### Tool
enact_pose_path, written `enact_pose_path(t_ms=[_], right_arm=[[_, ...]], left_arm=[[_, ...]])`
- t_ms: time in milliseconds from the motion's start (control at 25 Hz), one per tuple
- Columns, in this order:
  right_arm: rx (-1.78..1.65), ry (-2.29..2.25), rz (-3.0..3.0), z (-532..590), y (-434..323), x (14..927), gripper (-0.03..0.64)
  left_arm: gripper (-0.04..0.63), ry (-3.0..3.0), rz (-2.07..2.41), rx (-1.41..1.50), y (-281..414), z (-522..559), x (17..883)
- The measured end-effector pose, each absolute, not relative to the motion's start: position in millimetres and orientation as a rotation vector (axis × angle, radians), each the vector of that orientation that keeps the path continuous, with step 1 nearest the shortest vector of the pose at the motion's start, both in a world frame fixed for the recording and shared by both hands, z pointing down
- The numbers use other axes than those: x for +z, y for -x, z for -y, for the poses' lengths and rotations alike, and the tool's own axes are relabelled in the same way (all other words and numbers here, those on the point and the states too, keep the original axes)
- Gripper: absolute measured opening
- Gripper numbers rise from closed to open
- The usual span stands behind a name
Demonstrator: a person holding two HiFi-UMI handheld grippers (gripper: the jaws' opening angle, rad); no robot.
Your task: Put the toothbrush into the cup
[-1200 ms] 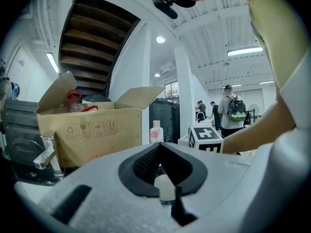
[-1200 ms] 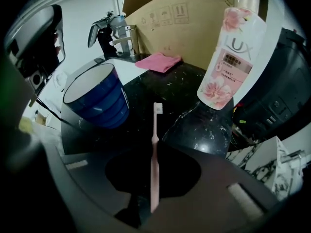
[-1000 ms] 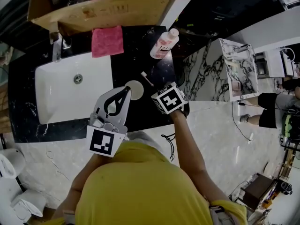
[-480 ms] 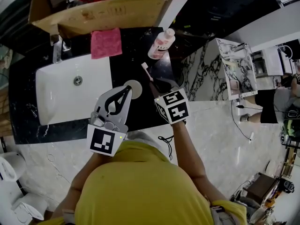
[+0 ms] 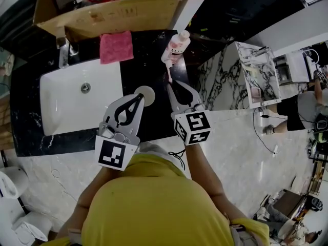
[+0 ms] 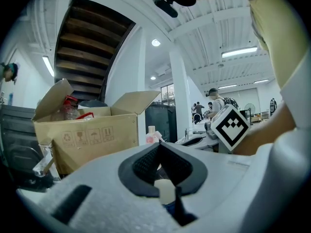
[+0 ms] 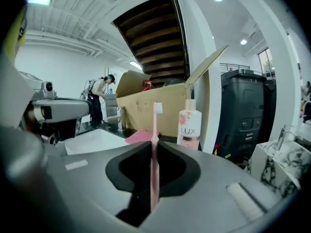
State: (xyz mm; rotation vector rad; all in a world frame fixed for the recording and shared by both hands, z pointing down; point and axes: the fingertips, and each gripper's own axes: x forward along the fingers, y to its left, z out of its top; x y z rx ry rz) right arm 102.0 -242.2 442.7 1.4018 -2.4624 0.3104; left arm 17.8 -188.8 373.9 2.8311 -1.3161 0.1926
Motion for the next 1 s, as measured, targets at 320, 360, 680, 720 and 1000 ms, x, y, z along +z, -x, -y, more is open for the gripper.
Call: enact_pose_path(t_ms=[320,360,680,720,1000], right_arm=[[0.304,-1.581,2.656,236,-106,417,0.055],[0.308,-1.586,2.689,235,-104,413,0.055],[0.271,-1.503,2.886,226,-66,387,0.055],[0.267,-1.487,2.900,226,-61,386,0.055],[0.259,-1.416,2.927,226,-34,394,0.055]], left_arm=[[0.003,-2.836,1.316,0.203,-17,184,374],[0.003,-2.833,1.319,0.202,-17,183,374],[0.003,-2.826,1.354,0.209,-8,182,372],[0.003,-2.824,1.359,0.211,-7,182,372],[0.003,-2.804,1.381,0.218,1,181,374]])
